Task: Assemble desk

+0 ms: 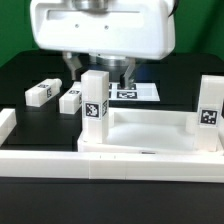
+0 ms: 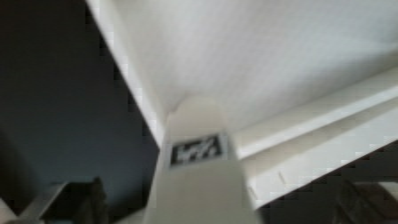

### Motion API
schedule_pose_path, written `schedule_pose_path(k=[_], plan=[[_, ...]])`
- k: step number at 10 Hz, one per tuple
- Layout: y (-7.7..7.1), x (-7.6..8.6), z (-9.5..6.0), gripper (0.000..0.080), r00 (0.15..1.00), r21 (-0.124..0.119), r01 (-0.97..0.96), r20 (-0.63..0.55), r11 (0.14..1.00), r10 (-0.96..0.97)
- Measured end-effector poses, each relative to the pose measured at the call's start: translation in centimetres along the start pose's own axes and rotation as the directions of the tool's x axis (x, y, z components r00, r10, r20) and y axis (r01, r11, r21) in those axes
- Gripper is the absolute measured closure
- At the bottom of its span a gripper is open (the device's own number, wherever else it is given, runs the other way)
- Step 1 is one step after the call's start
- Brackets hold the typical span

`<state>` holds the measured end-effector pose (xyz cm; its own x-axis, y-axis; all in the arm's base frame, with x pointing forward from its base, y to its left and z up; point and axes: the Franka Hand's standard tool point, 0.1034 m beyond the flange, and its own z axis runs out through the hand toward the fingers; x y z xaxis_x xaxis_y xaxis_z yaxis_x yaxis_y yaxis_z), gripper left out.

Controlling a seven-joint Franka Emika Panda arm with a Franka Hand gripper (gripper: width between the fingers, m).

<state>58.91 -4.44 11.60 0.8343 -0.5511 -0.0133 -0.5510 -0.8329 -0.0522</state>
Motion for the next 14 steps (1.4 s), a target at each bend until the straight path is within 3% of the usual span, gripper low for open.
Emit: schedule_pose_path(k=[2,3,8,10,11,14], plan=[[-0.5,-2.6,0.3,0.0151,0.997,0.0,-0.074,0.004,0.997,0.074],[-0.8,-3.0,0.6,0.0151,0.997,0.002,-0.072,-0.005,0.997,0.072],[-0.8,-3.1,0.8,0.0151,0.998,0.0,-0.064,-0.003,0.998,0.064],[-0.2,-3.8,1.2,0.0151,0.985,0.029,-0.171,-0.015,0.985,0.171],[0.1,-4.7,1.3,0.0151,0.98,0.022,-0.198,-0.001,0.98,0.198],[-0.1,-5.0,1.4,0.0151,0.979,0.02,-0.203,0.011,0.979,0.203]])
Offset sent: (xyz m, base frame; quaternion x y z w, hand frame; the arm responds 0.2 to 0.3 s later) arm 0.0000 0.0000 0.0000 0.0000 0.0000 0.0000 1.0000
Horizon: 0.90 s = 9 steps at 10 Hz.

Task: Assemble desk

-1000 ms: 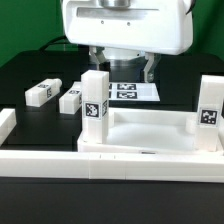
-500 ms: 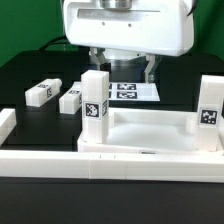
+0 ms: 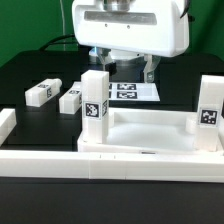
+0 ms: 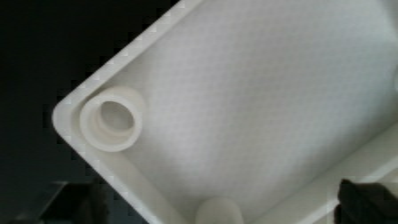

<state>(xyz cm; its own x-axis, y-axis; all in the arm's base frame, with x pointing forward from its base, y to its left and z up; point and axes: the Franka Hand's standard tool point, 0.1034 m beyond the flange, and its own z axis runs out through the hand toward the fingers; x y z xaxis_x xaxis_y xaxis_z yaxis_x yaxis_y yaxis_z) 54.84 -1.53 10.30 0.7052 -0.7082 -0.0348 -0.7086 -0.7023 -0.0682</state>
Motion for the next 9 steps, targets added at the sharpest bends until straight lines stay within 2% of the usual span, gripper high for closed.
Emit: schedule_pose_path(k=[3,5,6,7,9], plan=[[-0.3,-0.3,0.2,0.0151,0.974,0.012,-0.227,0.015,0.974,0.227],[0.0,-0.9,0.9,0.0151,0.891,0.009,-0.453,0.026,0.891,0.453],[-0.1,-1.2,1.4,0.0151,0.822,0.035,-0.57,0.018,0.821,0.569],[-0.1,-1.5,1.8,0.0151,0.815,0.038,-0.58,0.018,0.814,0.58],[-0.5,-1.7,1.8,0.0151,0.723,0.04,-0.691,0.038,0.722,0.69]])
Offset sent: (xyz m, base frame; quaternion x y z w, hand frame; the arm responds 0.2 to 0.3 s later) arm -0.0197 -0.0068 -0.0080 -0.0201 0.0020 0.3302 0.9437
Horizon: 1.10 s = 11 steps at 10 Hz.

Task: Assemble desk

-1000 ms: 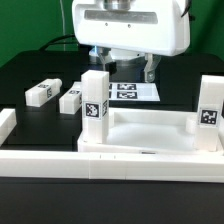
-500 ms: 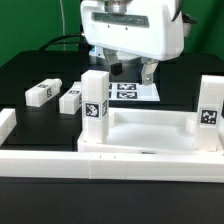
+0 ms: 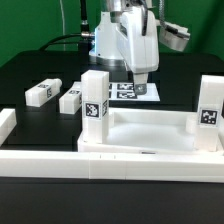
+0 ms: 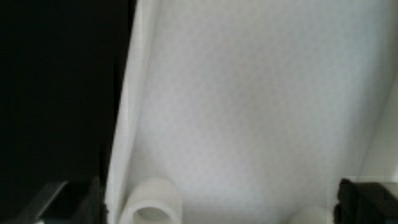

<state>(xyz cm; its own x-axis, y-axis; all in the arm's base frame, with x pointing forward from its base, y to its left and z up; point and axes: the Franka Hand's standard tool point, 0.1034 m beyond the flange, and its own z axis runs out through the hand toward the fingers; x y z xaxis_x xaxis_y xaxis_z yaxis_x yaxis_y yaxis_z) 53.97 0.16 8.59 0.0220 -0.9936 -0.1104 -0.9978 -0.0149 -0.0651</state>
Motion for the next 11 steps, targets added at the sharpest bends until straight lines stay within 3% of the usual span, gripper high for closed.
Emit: schedule_pose_path(k=[2,3,5,6,11], plan=[[0.0,-0.3,0.1,0.0151,0.997,0.001,-0.071,0.009,0.997,0.071],[0.5,-0.4,0.7,0.0151,0.984,-0.011,-0.18,0.012,0.984,0.18],[1.1,-0.4,1.7,0.0151,0.985,-0.025,-0.172,0.003,0.985,0.172],[2.3,-0.2,2.9,0.0151,0.985,-0.043,-0.17,-0.011,0.984,0.17],[3.9,-0.5,6.4,0.0151,0.988,-0.104,-0.152,-0.041,0.983,0.149]])
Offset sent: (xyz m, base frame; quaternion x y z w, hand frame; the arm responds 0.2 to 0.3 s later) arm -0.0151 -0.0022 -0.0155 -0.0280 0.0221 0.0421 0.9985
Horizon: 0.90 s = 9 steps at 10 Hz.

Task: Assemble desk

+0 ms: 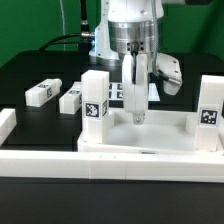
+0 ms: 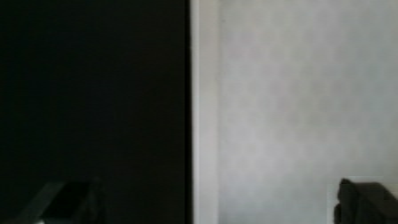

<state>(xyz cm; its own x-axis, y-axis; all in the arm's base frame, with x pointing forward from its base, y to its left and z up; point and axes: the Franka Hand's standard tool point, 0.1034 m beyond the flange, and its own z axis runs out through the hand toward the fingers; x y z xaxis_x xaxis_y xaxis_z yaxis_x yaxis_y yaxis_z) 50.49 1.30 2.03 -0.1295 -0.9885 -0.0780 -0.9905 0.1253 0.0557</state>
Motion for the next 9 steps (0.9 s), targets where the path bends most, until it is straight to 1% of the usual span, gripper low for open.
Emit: schedule_pose_path(k=[2,3,4,5,6,7,8,9], plan=[[0.35,0.23,0.99,0.0151,1.0,-0.016,0.007,-0.009,1.0,-0.007],[0.31,0.27,1.04,0.0151,1.0,-0.016,0.009,-0.009,1.0,-0.009],[0.28,0.28,1.01,0.0278,1.0,-0.016,0.02,-0.009,1.0,-0.02],[0.29,0.23,1.02,0.0278,1.0,-0.016,0.022,-0.009,1.0,-0.022],[0.3,0.23,1.03,0.0429,1.0,-0.016,0.022,-0.009,1.0,-0.022],[0.3,0.22,1.03,0.0598,1.0,-0.016,0.022,-0.009,1.0,-0.022],[0.31,0.22,1.04,0.0598,1.0,-0.016,0.022,-0.009,1.0,-0.022],[0.06,0.25,0.88,0.0724,1.0,-0.006,0.022,-0.011,1.0,-0.022]])
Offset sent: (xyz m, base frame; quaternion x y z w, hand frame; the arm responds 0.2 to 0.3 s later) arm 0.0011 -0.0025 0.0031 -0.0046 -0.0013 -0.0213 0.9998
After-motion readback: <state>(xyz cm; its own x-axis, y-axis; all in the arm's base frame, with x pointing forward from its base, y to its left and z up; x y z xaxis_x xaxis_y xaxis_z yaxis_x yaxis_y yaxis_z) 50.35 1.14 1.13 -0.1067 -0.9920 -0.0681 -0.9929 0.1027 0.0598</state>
